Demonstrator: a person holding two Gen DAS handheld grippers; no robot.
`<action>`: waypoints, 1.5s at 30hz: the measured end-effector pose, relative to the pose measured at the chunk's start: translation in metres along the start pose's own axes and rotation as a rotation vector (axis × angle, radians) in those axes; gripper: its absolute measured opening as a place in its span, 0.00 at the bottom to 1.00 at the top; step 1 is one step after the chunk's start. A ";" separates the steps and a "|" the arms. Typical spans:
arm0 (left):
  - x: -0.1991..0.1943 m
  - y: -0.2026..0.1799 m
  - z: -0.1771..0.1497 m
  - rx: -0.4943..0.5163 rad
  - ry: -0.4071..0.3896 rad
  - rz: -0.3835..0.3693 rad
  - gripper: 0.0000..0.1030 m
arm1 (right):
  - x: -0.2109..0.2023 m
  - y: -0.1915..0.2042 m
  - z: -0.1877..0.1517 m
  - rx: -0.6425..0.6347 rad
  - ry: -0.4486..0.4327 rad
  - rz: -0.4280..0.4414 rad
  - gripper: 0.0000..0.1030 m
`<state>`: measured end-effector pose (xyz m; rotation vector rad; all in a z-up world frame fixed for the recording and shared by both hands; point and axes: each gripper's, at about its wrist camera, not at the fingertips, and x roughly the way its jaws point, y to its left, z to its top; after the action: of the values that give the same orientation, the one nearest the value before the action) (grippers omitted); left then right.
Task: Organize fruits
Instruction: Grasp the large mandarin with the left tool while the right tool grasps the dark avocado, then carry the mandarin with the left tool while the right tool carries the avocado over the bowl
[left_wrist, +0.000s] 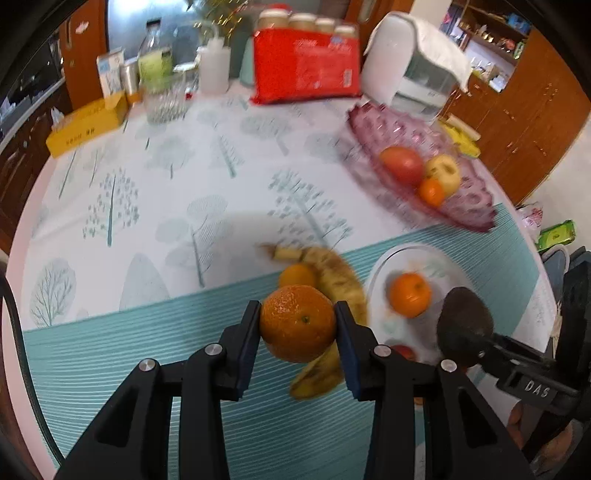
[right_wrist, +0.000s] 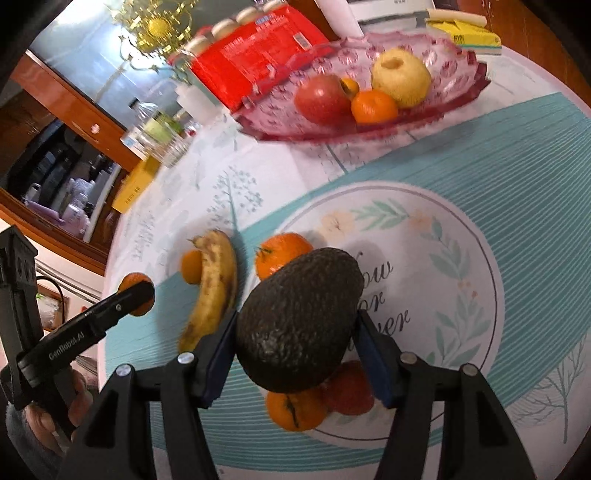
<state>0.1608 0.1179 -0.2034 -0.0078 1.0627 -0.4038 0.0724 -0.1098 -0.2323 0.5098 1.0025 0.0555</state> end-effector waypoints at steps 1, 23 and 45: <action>-0.005 -0.004 0.001 0.006 -0.007 -0.004 0.37 | -0.006 0.001 0.001 -0.003 -0.011 0.007 0.59; -0.090 -0.110 0.073 0.017 -0.155 -0.062 0.37 | -0.154 0.009 0.073 -0.153 -0.280 0.116 0.59; -0.013 -0.159 0.192 -0.128 -0.158 0.046 0.37 | -0.139 -0.024 0.249 -0.420 -0.315 0.089 0.59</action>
<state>0.2680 -0.0609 -0.0661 -0.1268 0.9293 -0.2883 0.1949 -0.2648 -0.0255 0.1686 0.6340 0.2523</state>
